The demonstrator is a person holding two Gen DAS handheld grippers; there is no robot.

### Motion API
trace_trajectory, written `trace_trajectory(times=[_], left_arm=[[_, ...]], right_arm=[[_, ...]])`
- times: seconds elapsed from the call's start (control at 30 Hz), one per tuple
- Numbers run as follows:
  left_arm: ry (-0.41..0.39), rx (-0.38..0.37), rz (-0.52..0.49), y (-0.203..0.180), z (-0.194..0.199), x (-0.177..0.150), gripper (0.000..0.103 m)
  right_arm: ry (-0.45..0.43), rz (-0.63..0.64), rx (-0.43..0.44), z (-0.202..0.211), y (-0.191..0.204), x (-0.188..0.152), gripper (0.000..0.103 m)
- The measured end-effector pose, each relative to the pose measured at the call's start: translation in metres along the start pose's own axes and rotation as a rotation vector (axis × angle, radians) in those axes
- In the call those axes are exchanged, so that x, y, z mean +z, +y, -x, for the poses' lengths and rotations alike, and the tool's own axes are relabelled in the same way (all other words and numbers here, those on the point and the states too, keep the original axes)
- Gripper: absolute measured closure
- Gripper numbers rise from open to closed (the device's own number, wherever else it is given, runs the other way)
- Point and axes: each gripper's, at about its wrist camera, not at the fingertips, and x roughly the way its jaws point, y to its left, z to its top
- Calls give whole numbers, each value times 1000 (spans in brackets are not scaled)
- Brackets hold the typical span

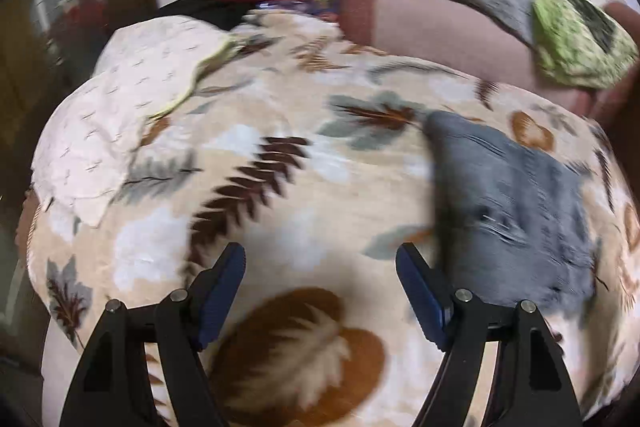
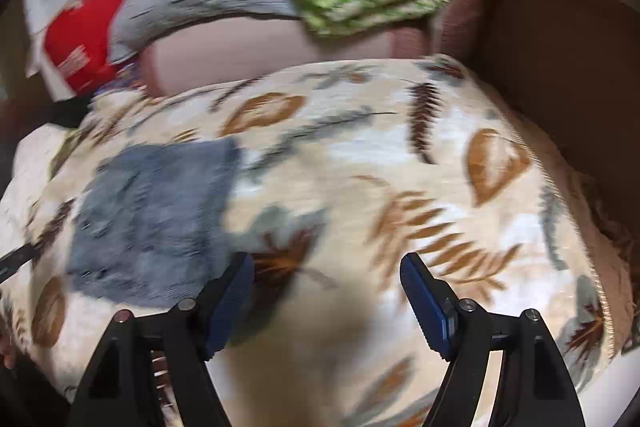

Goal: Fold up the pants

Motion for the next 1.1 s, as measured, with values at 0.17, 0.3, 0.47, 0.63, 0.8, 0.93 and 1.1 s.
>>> trace_trajectory(times=[0.17, 0.3, 0.47, 0.63, 0.8, 0.93, 1.1], left_arm=[[4, 67, 83, 38, -21, 13, 25], [14, 110, 115, 59, -35, 20, 25], [25, 99, 113, 59, -39, 16, 25], [4, 41, 37, 23, -26, 6, 25], [-4, -31, -49, -21, -8, -8, 25], [-11, -77, -100, -52, 7, -21, 25], [-11, -113, -142, -80, 17, -33, 25]], right_arm=[[4, -78, -70, -18, -45, 13, 25], [16, -119, -103, -28, -67, 16, 25], [2, -158, -97, -34, -70, 6, 25], [-10, -92, -46, -28, -41, -1, 25], [-21, 9, 18, -14, 4, -16, 25], [-14, 91, 66, -8, 36, -29, 25], [0, 143, 111, -1, 62, -44, 25]])
